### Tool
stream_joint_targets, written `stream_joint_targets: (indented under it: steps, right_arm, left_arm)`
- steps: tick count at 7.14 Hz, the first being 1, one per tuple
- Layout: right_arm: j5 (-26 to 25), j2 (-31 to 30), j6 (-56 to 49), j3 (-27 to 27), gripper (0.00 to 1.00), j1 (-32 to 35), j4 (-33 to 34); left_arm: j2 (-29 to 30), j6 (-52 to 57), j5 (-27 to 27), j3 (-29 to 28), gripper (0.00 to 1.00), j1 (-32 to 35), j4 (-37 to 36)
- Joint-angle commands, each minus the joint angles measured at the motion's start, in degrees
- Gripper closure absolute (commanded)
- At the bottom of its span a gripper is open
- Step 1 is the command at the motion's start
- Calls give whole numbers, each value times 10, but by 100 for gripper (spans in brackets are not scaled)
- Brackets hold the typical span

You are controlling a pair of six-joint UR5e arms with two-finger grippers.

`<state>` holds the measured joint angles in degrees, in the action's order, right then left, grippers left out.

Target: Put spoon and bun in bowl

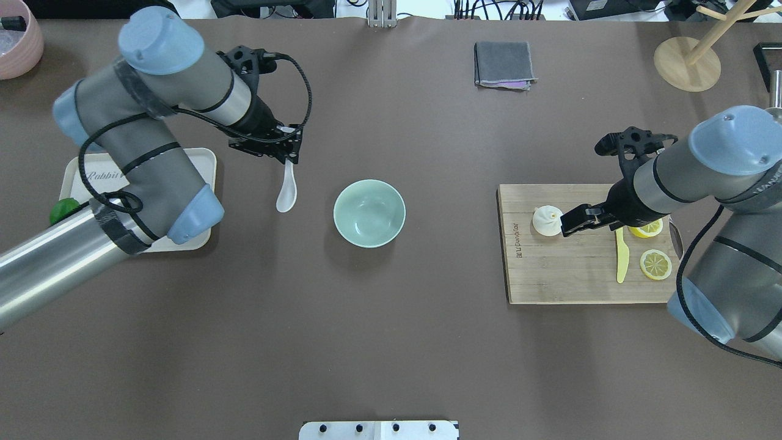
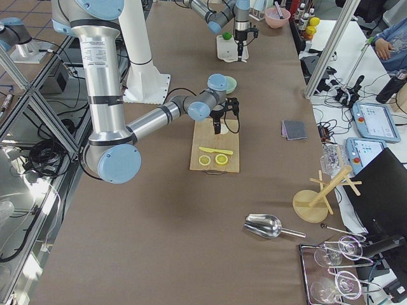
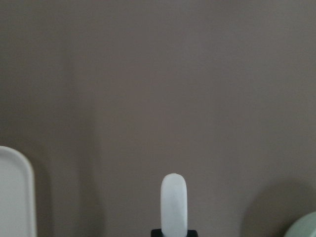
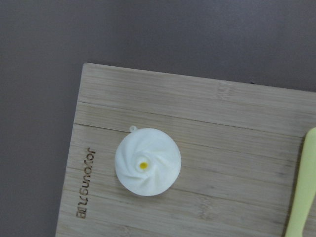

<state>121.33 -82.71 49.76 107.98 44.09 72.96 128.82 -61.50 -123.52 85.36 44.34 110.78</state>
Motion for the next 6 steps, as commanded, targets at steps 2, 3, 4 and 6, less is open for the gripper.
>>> stream_joint_targets:
  steps: [2,3,4,6]
  right_arm:
    - [-22,26,-6,-30,2,-14,0]
    - [-22,26,-6,-30,4,-16,0]
    - [-23,27,-6,-30,4,-20,0]
    - [-46,30,-4,-31,4,-31,0]
  left_arm:
    - [99,-43,90,-73,100,-58,6]
    - [108,-43,98,-85,100,-62,7]
    - [109,-42,98,-89,100,-62,11]
    - [105,-42,100,-91,100,-63,25]
